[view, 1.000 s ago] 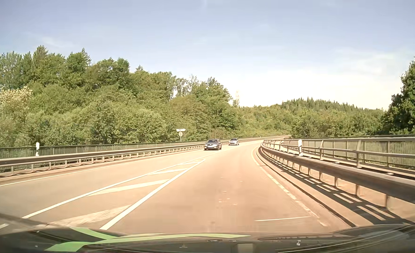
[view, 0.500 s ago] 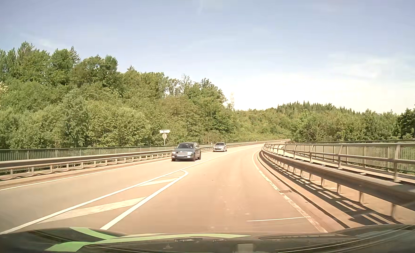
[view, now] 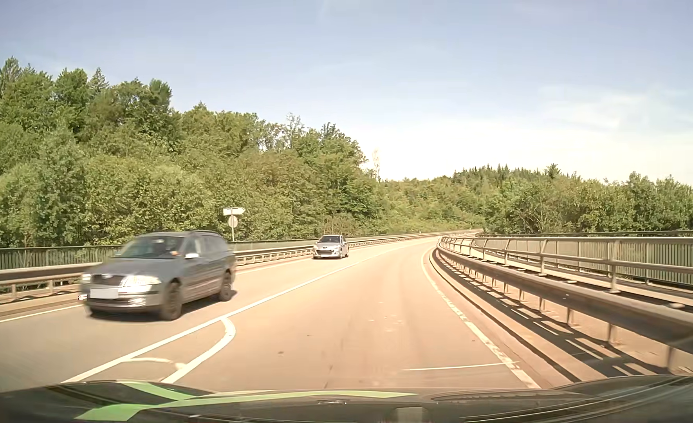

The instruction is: Follow the waypoints while adhering to traffic rules and regulations

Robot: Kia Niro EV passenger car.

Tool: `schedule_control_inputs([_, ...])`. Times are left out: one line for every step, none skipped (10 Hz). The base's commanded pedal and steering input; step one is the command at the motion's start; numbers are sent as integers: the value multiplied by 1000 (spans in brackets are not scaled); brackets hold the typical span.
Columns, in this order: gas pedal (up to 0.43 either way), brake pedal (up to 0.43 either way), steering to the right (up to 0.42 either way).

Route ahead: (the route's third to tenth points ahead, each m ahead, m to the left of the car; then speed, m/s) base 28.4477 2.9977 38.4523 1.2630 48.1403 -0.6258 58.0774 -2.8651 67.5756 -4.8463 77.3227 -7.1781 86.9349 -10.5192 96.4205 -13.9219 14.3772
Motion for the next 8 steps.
schedule_control_inputs([110,0,14])
schedule_control_inputs([110,0,14])
schedule_control_inputs([110,0,10])
schedule_control_inputs([110,0,9])
schedule_control_inputs([110,0,9])
schedule_control_inputs([110,0,9])
schedule_control_inputs([98,0,11])
schedule_control_inputs([98,0,15])
